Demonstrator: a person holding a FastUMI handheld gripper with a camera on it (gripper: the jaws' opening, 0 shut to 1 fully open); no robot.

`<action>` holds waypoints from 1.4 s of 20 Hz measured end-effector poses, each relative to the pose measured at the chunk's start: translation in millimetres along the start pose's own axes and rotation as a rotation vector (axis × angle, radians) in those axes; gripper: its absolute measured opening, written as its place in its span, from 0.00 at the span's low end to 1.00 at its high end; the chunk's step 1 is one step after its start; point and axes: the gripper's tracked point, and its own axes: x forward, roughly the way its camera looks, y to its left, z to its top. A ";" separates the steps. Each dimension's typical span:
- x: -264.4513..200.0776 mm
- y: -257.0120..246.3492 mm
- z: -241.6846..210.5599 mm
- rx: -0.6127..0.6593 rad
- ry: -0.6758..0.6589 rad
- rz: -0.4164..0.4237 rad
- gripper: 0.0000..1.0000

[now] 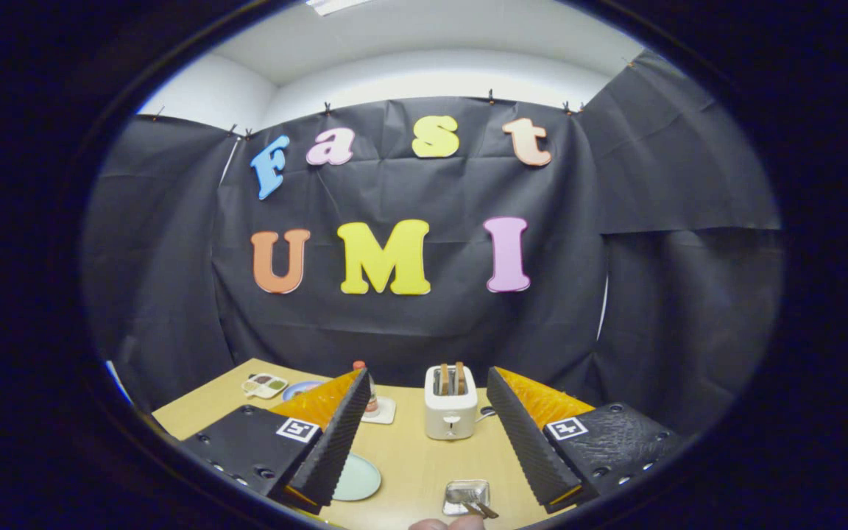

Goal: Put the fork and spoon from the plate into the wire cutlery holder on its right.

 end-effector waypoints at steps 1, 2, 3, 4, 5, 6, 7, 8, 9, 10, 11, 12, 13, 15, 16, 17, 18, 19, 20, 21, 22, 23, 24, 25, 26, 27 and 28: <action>-5.1 -1.8 0.3 0.002 -0.028 -0.007 0.96; -9.8 -3.2 -1.6 -0.003 -0.040 -0.014 0.96; -13.9 -3.9 -5.9 -0.006 -0.046 -0.020 0.96; -17.5 -2.4 -9.4 -0.005 -0.049 -0.020 0.96; -21.7 -1.0 -10.9 -0.001 -0.052 -0.018 0.96; -24.5 -0.4 -11.7 0.003 -0.052 -0.017 0.96; -27.5 0.4 -12.6 0.007 -0.049 -0.017 0.96; -30.3 -1.2 -14.1 0.007 -0.048 -0.019 0.96; -31.0 -2.1 -14.3 0.006 -0.049 -0.022 0.96; -30.7 -4.5 -14.5 0.002 -0.051 -0.027 0.96; -31.9 -4.3 -14.3 0.004 -0.051 -0.028 0.96; -33.4 -2.7 -14.1 0.009 -0.053 -0.026 0.96; -33.7 -1.9 -13.3 0.008 -0.053 -0.025 0.96; -34.4 -2.9 -10.7 0.001 -0.062 -0.028 0.96; -34.4 -2.6 -9.9 0.004 -0.069 -0.027 0.96; -36.1 -1.2 -8.0 0.010 -0.069 -0.027 0.96; -36.7 -0.6 -8.5 0.013 -0.071 -0.025 0.96; -37.0 -0.2 -6.9 0.014 -0.072 -0.025 0.96; -37.3 -0.1 -6.8 0.013 -0.074 -0.024 0.96; -36.8 -0.1 -8.0 0.012 -0.070 -0.025 0.96; -37.0 -0.4 -9.4 0.013 -0.064 -0.027 0.96; -37.1 -0.4 -10.0 0.016 -0.061 -0.027 0.96; -36.4 -0.5 -10.9 0.017 -0.057 -0.029 0.96; -36.6 -0.9 -10.6 0.017 -0.057 -0.030 0.96; -35.5 -1.9 -10.9 0.017 -0.057 -0.032 0.96; -35.7 -1.8 -10.1 0.016 -0.061 -0.034 0.96; -36.1 -2.0 -9.1 0.014 -0.063 -0.036 0.96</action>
